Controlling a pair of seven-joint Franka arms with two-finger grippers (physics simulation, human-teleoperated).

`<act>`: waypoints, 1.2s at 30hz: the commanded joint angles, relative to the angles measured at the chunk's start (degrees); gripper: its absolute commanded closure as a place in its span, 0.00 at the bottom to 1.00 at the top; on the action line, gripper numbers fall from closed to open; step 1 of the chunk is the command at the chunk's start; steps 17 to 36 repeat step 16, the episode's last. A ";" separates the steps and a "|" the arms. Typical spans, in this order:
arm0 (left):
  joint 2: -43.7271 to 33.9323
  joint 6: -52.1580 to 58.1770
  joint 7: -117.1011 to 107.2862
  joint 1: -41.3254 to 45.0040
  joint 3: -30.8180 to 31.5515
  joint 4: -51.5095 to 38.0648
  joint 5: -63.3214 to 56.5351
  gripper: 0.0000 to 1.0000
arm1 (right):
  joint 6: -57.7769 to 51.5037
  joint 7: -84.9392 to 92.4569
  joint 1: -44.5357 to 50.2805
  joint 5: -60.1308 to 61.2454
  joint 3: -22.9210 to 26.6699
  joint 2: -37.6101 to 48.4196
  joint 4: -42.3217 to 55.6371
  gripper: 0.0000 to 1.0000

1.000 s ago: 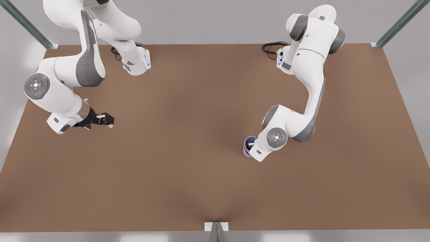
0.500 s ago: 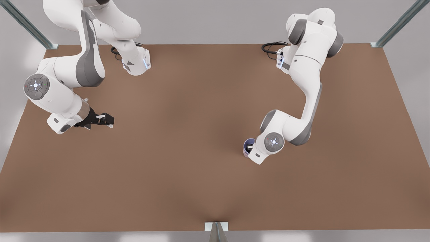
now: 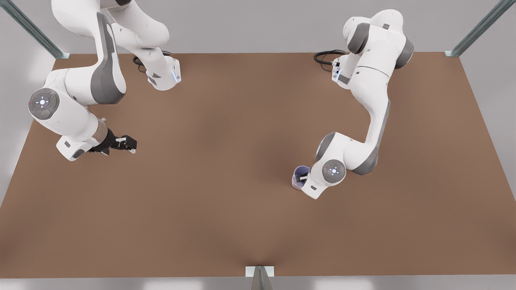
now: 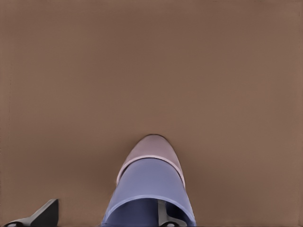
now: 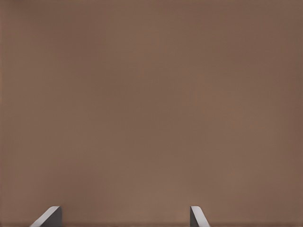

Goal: Stack the cups, with the pink cup at the bottom and the purple cup at the top

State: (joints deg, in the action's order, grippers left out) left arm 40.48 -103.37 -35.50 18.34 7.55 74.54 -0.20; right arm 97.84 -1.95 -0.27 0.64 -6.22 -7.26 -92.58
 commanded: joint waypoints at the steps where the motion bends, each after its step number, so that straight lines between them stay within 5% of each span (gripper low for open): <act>1: -0.84 0.98 1.30 -0.67 0.10 -0.10 -0.15 0.00 | -0.02 0.11 0.00 0.07 -0.02 0.06 0.03 0.00; 5: -4.62 7.47 7.01 -2.70 -0.17 -0.19 -0.33 0.00 | -0.11 0.19 0.00 0.07 -0.02 -0.30 0.38 0.00; 8: -14.89 21.36 24.58 -5.59 -2.27 -0.71 -0.07 0.00 | -0.11 0.20 -0.08 0.07 -0.02 -0.30 0.47 0.00; 12: -24.31 23.04 32.68 -5.60 -4.56 2.36 -2.26 0.00 | -0.11 0.28 -0.08 0.07 -0.02 -0.30 0.47 0.00; 36: -24.49 23.48 33.12 -5.60 -5.62 2.19 -1.91 0.00 | -0.11 0.28 -0.08 0.07 -0.02 -0.30 0.47 0.00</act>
